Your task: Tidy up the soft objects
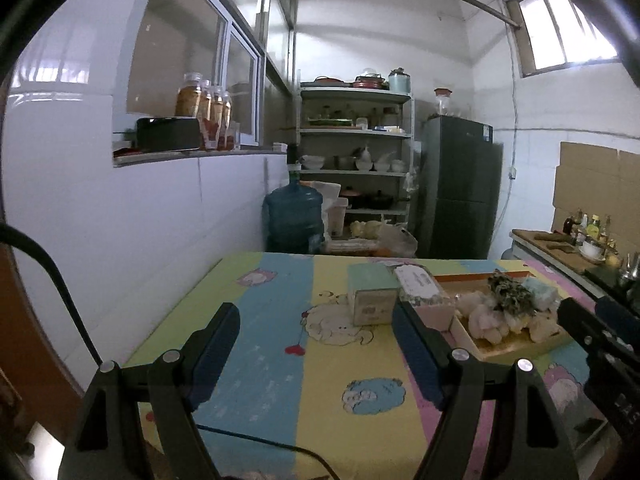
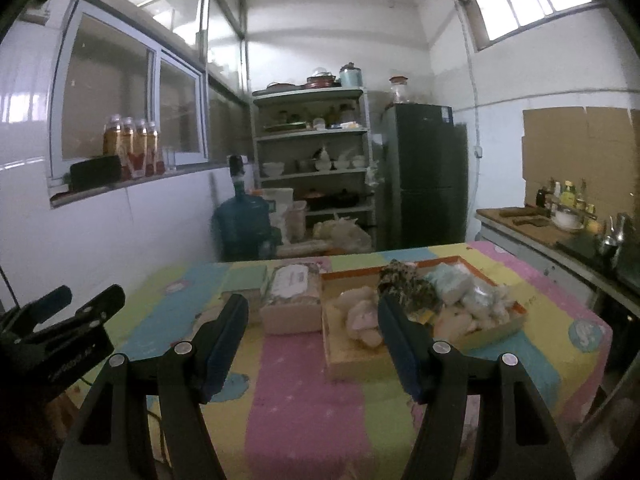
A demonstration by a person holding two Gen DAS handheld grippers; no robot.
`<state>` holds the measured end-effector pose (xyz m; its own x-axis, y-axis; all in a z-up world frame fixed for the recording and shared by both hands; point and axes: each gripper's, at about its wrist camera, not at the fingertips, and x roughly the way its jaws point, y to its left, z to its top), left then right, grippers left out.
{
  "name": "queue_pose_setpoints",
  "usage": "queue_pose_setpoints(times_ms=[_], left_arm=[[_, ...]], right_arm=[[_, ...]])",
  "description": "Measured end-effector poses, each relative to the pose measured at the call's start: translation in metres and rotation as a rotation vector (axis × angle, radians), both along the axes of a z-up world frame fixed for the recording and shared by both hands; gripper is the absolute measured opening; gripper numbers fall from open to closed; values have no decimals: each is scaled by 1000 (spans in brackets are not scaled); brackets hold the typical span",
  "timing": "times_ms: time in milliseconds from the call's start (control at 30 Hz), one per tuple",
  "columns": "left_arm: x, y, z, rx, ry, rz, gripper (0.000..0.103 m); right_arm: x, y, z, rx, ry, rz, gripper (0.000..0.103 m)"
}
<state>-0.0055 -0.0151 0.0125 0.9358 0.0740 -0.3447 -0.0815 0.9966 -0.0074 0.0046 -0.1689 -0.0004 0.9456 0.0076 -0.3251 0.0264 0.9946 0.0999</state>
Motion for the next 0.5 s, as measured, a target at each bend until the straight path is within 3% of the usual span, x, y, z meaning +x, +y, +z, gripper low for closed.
queue_pose_setpoints(times_ms=[500], left_arm=[[-33,1,9,-18,-41,-40,78]], right_arm=[[-32,11,10,-10,-10,4,69]])
